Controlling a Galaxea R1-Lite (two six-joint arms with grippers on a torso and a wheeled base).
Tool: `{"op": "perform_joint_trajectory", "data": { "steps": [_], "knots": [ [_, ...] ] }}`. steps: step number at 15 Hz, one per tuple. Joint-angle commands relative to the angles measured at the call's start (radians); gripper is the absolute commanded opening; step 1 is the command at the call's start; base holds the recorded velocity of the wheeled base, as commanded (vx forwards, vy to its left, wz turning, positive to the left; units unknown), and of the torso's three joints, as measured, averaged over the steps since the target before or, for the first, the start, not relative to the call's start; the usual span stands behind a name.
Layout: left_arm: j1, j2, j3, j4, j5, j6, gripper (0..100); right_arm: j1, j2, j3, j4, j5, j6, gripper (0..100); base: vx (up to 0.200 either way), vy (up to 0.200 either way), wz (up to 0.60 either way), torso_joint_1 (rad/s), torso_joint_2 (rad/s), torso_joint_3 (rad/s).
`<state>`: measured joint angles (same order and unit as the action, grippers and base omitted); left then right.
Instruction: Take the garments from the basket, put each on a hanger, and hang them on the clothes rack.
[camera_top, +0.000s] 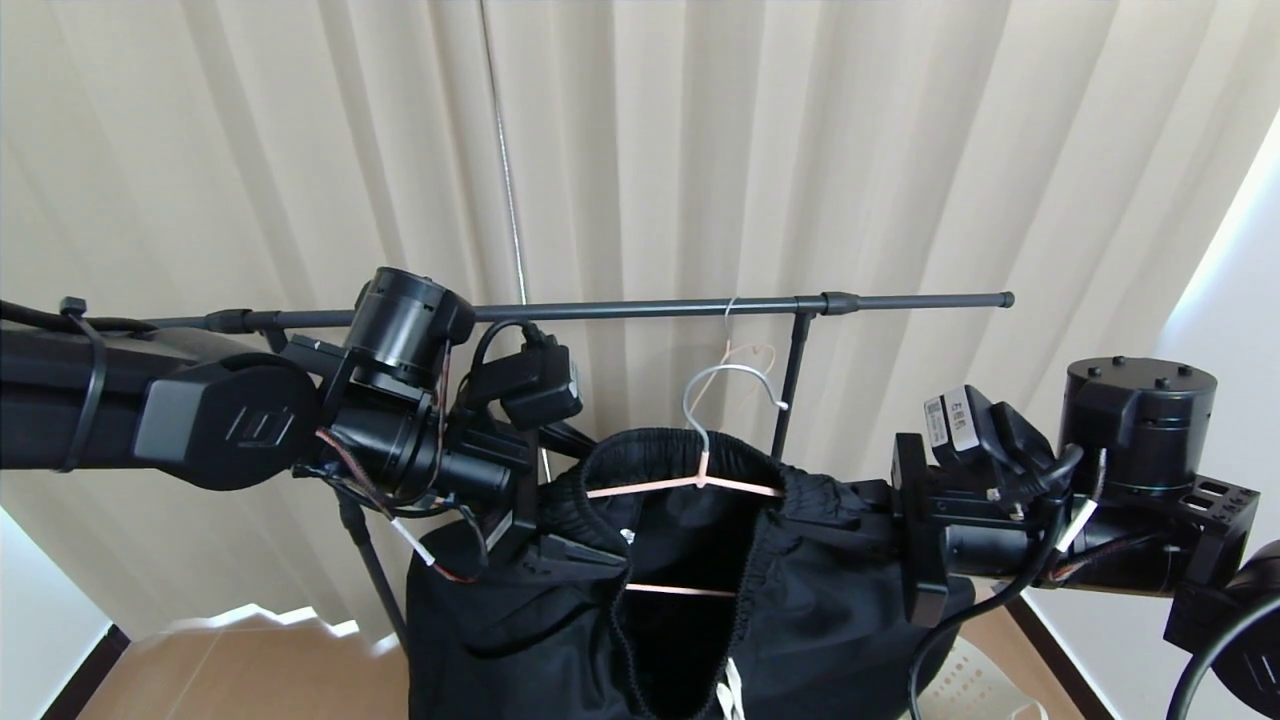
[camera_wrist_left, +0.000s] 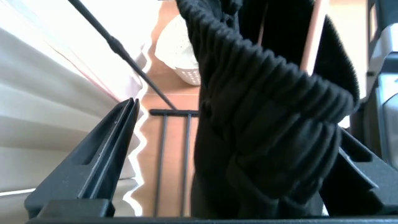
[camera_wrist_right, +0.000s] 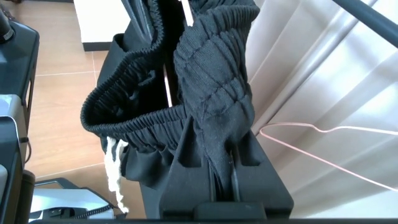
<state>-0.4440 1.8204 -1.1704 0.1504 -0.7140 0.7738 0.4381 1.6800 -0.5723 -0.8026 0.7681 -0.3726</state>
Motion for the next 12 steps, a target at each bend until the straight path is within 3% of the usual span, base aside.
{"op": "perform_joint_trajectory", "data": {
  "steps": [1, 12],
  "knots": [
    [-0.002, -0.004, 0.002, 0.000, 0.001, -0.001, 0, 0.001, -0.003, 0.000, -0.001, 0.002, 0.000, 0, 0.000, 0.000, 0.00, 0.000, 0.00, 0.000],
    [0.004, -0.079, 0.057, 0.000, 0.002, -0.002, 0, -0.001, -0.020, 0.008, -0.001, 0.011, 0.000, 0, 0.000, 0.000, 0.00, 0.000, 0.00, 0.000]
  ]
}}
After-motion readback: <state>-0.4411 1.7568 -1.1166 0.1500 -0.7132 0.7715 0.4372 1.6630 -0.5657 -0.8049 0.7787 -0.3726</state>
